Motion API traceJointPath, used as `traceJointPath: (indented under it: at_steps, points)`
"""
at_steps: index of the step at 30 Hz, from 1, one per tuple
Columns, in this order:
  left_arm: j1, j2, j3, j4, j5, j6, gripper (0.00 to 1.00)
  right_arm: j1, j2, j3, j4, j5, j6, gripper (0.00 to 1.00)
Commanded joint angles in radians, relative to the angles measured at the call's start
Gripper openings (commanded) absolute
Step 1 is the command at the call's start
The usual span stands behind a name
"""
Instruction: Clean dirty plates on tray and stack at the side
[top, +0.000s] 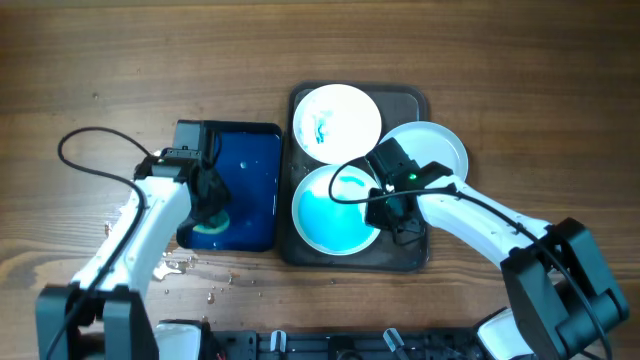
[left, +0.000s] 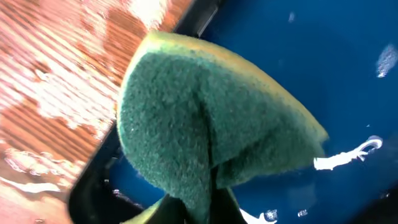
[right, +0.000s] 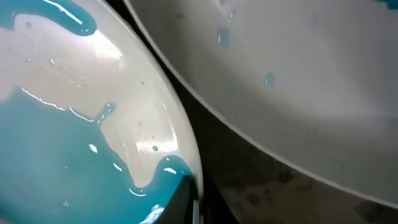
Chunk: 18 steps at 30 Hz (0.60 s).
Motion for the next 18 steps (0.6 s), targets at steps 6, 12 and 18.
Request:
traceJointPath:
  at_steps: [6, 12, 18]
  points:
    - [0.053, -0.236, 0.172, -0.167, 0.095, 0.054, 0.96, 0.017, -0.130, 0.332, -0.282, 0.059, -0.293, 0.04]
    - [0.079, -0.530, 0.236, -0.233, 0.198, 0.051, 1.00, 0.150, -0.109, 0.508, -0.055, 0.174, -0.284, 0.05]
    - [0.079, -0.653, 0.236, -0.293, 0.197, 0.046, 1.00, 0.392, 0.109, 0.508, 0.191, 0.576, -0.261, 0.04]
